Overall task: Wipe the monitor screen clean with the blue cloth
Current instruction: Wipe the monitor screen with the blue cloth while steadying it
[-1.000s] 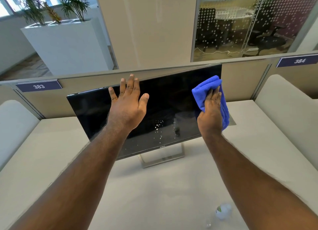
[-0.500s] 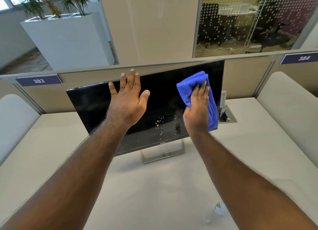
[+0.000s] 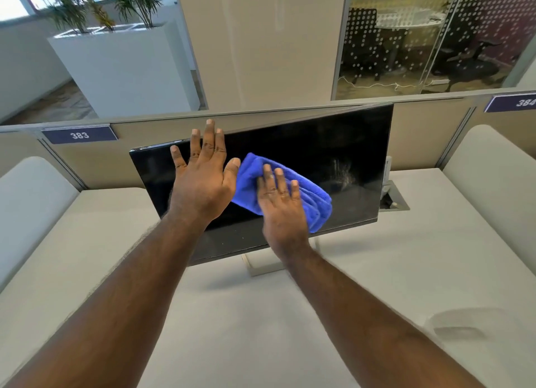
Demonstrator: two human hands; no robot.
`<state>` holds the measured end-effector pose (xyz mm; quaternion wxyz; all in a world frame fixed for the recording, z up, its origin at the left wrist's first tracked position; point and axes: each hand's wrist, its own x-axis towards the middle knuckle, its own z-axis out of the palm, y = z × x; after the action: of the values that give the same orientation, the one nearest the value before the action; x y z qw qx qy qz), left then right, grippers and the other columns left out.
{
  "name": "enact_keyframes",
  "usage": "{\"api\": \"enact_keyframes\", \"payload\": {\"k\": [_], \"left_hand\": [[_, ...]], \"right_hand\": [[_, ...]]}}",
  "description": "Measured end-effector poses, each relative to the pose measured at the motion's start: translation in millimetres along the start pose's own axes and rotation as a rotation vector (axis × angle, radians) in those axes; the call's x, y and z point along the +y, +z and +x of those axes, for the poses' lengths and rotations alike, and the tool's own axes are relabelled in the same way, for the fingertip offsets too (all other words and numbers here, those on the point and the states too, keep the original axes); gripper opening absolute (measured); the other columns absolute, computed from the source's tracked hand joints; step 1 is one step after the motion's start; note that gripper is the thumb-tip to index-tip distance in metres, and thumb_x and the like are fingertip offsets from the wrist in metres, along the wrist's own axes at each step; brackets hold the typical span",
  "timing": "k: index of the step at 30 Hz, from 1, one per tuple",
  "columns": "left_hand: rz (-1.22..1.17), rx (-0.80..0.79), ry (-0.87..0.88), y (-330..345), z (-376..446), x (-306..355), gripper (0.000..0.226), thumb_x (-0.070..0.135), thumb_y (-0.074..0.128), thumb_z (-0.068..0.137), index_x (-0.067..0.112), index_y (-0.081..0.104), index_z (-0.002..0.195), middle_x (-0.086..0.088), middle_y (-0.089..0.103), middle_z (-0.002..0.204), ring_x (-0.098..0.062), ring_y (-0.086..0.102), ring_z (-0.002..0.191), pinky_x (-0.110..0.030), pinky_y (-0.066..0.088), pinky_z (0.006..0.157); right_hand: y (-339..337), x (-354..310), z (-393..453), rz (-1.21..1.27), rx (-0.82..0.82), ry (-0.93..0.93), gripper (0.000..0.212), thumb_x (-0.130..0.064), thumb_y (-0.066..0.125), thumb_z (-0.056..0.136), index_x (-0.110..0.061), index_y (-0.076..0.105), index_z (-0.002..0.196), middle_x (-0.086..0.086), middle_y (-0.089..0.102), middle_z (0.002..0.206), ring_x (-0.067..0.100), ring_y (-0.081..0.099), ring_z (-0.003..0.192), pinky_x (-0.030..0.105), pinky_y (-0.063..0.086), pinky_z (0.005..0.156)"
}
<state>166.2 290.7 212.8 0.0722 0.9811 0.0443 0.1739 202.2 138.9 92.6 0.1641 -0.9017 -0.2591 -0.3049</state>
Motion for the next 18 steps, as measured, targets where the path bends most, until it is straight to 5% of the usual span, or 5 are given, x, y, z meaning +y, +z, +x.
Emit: {"api": "enact_keyframes", "payload": {"k": [3, 7, 12, 18], "left_hand": [[0.002, 0.003, -0.024, -5, -8, -24, 0.064, 0.047, 0.016, 0.103, 0.021, -0.004, 0.157, 0.005, -0.019, 0.163, -0.017, -0.019, 0.149, -0.052, -0.014, 0.116], [0.014, 0.003, -0.054, -11, -17, -53, 0.064, 0.048, 0.015, 0.102, 0.022, -0.004, 0.157, 0.007, -0.02, 0.163, -0.017, -0.019, 0.149, -0.054, -0.013, 0.117], [0.021, 0.008, -0.073, -15, -25, -75, 0.066, 0.052, 0.009, 0.099, 0.025, -0.008, 0.156, 0.009, -0.023, 0.162, -0.015, -0.023, 0.147, -0.05, -0.016, 0.116], [0.019, -0.003, -0.069, -15, -27, -80, 0.065, 0.052, 0.01, 0.099, 0.026, -0.01, 0.156, 0.009, -0.026, 0.161, -0.015, -0.024, 0.147, -0.051, -0.017, 0.116]], "right_hand": [[-11, 34, 9, -0.022, -0.007, 0.311, 0.075, -0.002, 0.042, 0.086, 0.0, 0.007, 0.151, 0.017, 0.014, 0.16, 0.036, 0.02, 0.146, 0.049, 0.021, 0.117], [-34, 90, 18, 0.241, 0.182, 0.666, 0.069, 0.007, 0.036, 0.085, 0.005, 0.014, 0.151, 0.022, 0.012, 0.16, 0.037, 0.014, 0.148, 0.045, 0.017, 0.12], [-40, 111, 2, 0.333, 0.179, 0.53, 0.069, 0.011, 0.046, 0.086, 0.004, 0.019, 0.15, 0.021, 0.018, 0.159, 0.032, 0.017, 0.148, 0.047, 0.018, 0.12], [-8, 100, -56, 0.362, 0.102, 0.697, 0.066, 0.011, 0.041, 0.094, 0.001, 0.013, 0.153, 0.016, 0.011, 0.162, 0.029, 0.009, 0.15, 0.045, 0.011, 0.122]]}}
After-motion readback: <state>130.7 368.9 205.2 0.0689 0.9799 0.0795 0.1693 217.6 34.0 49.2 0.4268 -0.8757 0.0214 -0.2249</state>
